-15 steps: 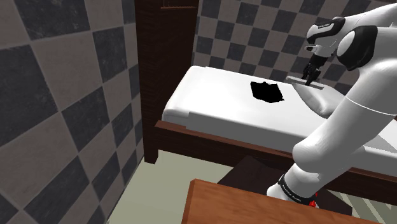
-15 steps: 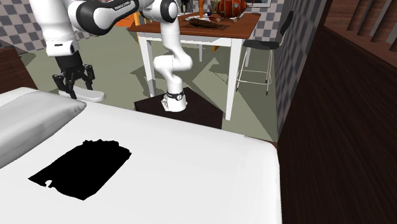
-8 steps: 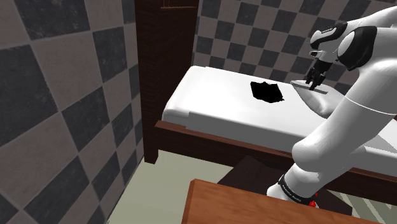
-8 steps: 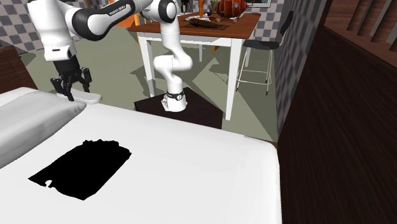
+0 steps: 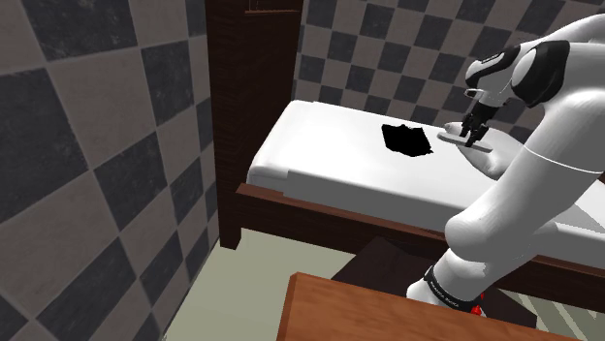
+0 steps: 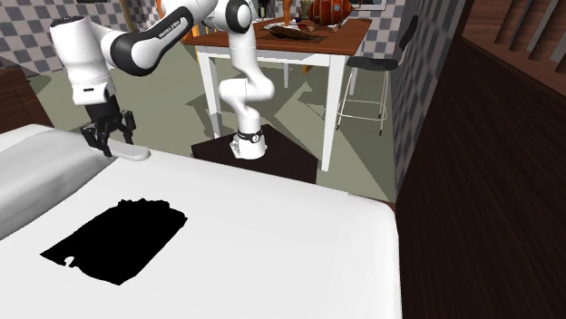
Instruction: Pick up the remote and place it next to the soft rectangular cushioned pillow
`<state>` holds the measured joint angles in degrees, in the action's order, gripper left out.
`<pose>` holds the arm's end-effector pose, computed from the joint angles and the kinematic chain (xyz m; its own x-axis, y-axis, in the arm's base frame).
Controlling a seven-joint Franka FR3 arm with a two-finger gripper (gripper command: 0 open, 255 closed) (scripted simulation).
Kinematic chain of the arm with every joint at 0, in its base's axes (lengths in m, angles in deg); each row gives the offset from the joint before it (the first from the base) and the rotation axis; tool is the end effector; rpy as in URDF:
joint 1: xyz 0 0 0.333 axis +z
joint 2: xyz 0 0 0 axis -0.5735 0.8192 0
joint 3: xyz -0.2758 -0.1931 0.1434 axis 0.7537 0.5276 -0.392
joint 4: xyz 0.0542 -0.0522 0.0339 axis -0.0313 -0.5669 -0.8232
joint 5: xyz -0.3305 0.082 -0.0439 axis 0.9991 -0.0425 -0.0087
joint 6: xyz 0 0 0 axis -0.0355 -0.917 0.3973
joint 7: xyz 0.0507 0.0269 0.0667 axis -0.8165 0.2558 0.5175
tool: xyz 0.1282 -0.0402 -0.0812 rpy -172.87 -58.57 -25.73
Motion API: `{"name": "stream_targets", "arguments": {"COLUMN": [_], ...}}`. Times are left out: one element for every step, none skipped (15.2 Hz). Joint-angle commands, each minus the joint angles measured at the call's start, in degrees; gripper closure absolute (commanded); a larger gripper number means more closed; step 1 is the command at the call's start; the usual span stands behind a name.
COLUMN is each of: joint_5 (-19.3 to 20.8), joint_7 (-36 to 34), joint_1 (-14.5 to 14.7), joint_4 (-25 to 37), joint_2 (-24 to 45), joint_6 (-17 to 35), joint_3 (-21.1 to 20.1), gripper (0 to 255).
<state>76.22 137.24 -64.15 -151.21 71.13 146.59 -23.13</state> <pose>0.1995 -0.4958 0.4920 0.8207 0.5713 -0.0106 0.5714 -0.8205 0.0186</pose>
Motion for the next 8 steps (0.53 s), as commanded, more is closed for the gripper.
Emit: {"name": "stream_targets", "arguments": {"joint_5": [-0.4,-0.6,-0.8,-1.0,-1.2,-1.5,-1.7,-2.0], "joint_7": [0.4,0.5,0.6,0.8,0.9,1.1,1.3,1.5], "joint_1": [-0.1,-0.2,-0.2,-0.3,-0.3,-0.3,-0.4,-0.5], "joint_4": [-1.2,-1.7,-2.3,-2.8,-3.3,-3.8,-4.3,-4.8], "joint_2": [0.5,0.7,1.0,1.3,1.5,1.8,2.2,2.5], "joint_6": [1.6,2.3,3.1,3.8,4.5,5.2,5.9,6.7], "joint_3": [0.0,0.0,0.0,0.0,0.0,0.0,-0.1,-0.1], "gripper": [255,255,255,255,255,255,255,255]}}
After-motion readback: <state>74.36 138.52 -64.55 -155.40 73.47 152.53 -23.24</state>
